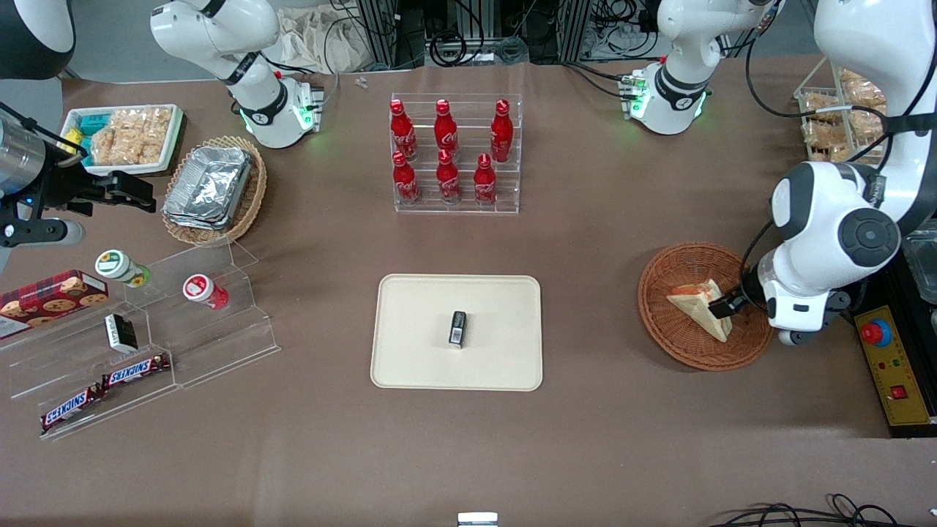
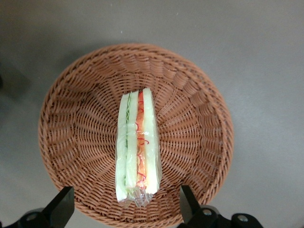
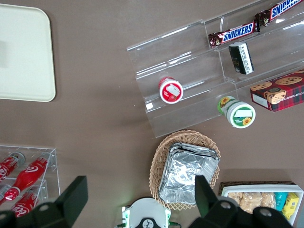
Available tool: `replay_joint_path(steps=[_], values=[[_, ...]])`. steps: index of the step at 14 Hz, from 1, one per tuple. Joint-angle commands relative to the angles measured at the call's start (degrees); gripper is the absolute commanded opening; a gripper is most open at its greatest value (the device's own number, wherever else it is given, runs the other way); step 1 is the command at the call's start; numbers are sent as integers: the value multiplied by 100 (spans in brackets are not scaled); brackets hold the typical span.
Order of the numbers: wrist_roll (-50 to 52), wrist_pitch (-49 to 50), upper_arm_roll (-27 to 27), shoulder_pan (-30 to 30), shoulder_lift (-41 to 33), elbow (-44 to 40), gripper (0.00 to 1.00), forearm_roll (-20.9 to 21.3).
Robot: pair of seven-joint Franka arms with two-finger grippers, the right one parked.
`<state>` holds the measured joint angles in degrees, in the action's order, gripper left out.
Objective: Place sandwich from basket to tray
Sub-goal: 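Lower the left gripper and close it on the wrapped sandwich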
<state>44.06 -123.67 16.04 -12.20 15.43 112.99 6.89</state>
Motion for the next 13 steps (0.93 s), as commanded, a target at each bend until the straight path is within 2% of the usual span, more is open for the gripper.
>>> replay_joint_path(steps=[1, 13], values=[[208, -298, -14, 43, -14, 293, 100, 119], [699, -869, -14, 104, 583, 373, 100, 128]])
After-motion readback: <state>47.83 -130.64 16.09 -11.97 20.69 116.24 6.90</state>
